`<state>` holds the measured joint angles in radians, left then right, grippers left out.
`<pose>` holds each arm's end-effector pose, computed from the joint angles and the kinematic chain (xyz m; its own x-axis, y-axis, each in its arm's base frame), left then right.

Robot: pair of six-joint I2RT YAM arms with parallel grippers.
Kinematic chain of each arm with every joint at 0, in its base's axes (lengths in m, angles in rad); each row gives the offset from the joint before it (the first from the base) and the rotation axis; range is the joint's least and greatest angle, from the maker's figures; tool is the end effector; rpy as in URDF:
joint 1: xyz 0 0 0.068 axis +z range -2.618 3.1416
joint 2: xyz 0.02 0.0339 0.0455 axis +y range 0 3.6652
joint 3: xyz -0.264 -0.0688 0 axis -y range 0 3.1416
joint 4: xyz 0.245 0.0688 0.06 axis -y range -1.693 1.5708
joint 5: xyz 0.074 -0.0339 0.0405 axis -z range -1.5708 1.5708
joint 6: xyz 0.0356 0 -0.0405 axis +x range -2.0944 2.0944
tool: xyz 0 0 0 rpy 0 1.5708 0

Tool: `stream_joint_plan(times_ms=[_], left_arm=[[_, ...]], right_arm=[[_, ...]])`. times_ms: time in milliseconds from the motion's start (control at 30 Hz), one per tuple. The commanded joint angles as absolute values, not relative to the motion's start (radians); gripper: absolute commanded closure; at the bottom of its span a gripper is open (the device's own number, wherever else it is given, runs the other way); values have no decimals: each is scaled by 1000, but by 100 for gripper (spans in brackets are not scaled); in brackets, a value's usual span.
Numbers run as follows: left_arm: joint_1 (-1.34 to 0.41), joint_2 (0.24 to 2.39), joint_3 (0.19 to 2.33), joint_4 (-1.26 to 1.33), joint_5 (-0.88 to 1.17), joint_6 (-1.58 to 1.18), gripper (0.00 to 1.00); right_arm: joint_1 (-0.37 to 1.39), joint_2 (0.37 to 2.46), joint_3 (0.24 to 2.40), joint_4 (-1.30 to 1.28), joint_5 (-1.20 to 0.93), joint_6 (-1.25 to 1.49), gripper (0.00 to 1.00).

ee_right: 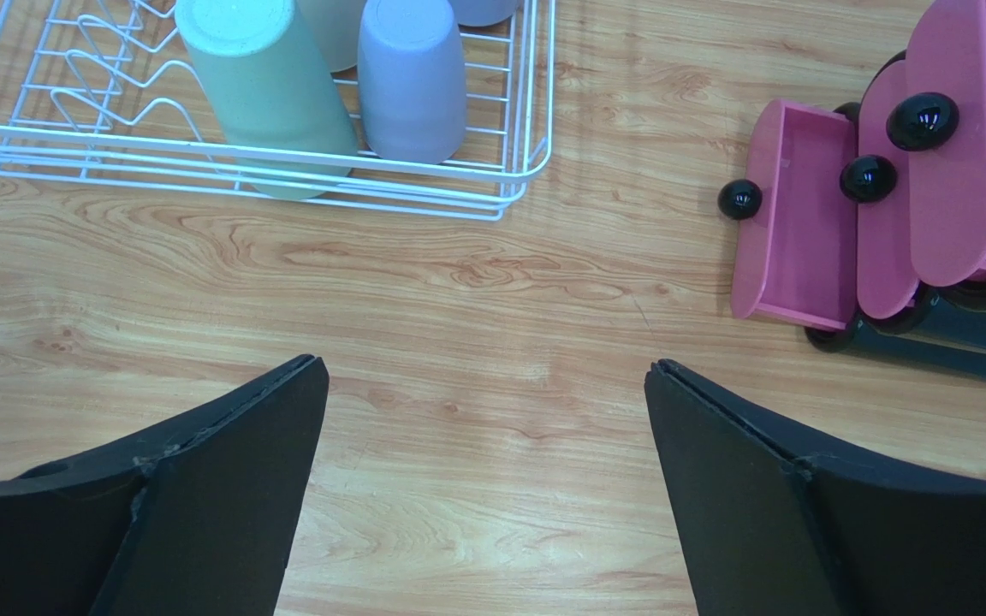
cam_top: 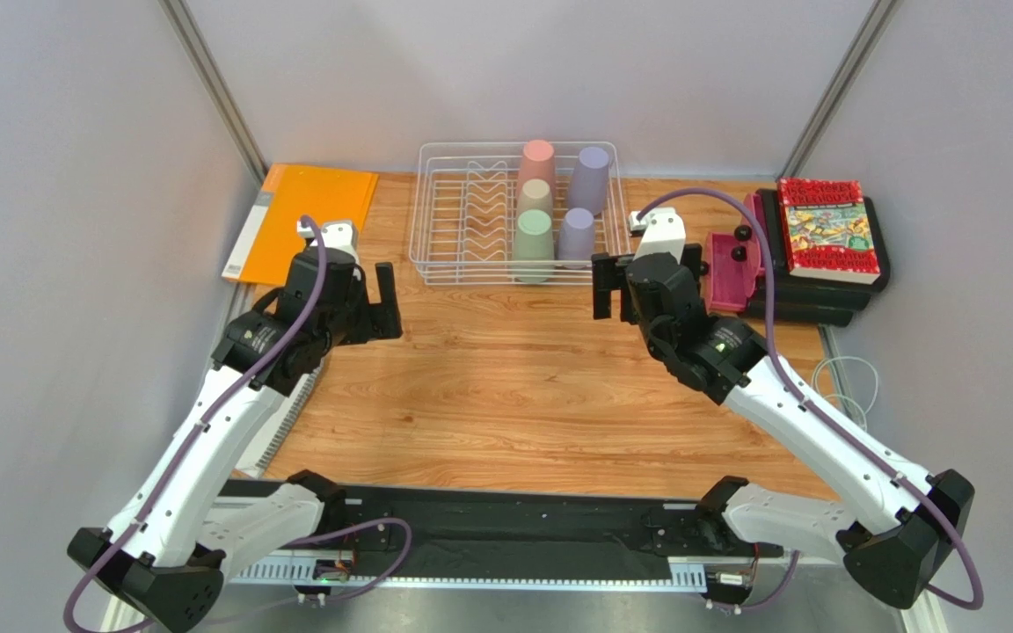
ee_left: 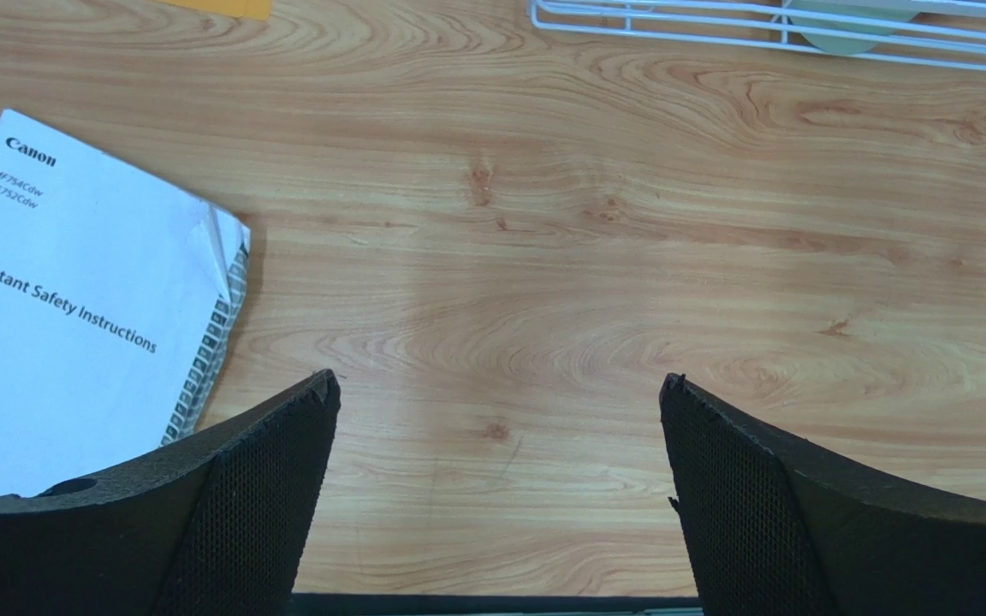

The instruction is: Unload the cups from the dish rack

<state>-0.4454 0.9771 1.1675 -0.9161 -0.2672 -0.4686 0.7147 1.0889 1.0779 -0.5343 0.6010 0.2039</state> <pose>0.1688 -0.0702 0.3657 -0.6415 -0.1764 -0.7465 -0.0588 0.9816 -0.1815 0.1882 0.1366 0.3511 -0.4192 -0.1426 -0.8966 -0.0924 0.9892 -0.1141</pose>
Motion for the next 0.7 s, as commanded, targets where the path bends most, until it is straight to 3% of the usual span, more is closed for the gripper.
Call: stream_joint_plan(times_ms=[0,333,567,667], left_arm=[[-449,974,1180,-914,-296,-468,0],[-449,943,1166,-917,-308,-451,0],[-451,1052,1215,-977,-337,-391,0],[-474,1112,1279,-963,-347,-376,1]], right_arm=[[718,1055,1083,-502,635,181,0],[716,1052,1095,-518,687,224,0],[716,973,1048,-466,631,215,0],[716,1012,1094,-558,691,216,0]])
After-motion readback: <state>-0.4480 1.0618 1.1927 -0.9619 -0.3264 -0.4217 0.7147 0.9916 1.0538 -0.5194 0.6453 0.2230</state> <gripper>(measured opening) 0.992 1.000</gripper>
